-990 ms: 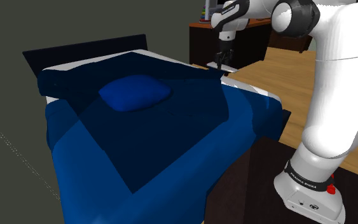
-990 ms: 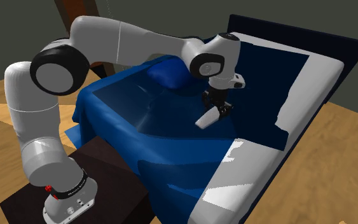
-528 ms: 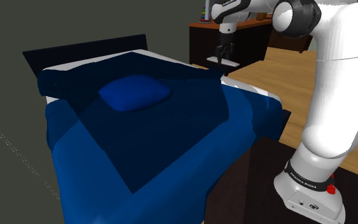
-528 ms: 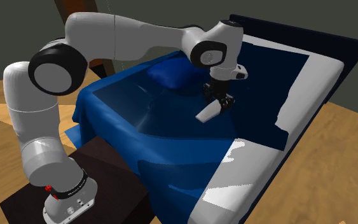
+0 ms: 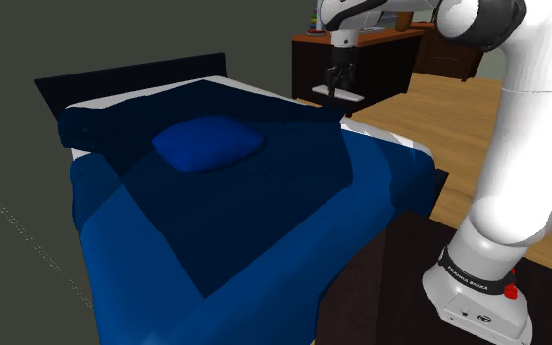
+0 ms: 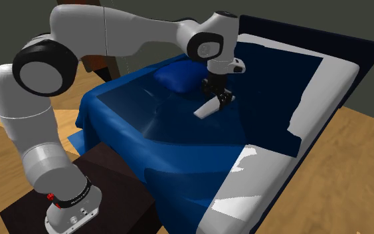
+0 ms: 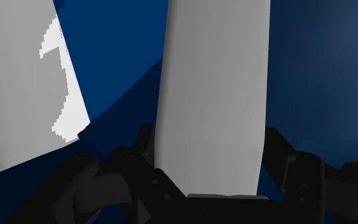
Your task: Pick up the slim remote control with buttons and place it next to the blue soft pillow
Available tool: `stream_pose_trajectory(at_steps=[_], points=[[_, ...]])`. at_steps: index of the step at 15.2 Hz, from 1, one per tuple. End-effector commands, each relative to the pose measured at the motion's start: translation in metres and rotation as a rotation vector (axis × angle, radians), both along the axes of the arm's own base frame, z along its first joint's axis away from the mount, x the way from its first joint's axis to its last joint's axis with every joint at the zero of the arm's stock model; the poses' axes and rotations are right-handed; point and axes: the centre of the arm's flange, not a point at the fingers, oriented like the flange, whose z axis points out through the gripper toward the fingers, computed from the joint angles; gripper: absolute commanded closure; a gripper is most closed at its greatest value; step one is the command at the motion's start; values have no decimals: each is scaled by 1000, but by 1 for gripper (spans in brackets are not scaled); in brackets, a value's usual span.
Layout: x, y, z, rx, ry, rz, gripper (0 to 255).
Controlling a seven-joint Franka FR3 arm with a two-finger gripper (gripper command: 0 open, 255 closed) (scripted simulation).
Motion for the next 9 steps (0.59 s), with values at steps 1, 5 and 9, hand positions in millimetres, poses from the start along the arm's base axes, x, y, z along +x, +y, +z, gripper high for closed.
stream_pose_trajectory(at_steps=[1,5,9], points=[[1,26,0,-1,0,-1,255],[4,78,0,-1,0,-1,255],[6,131,0,-1,0,-1,255]])
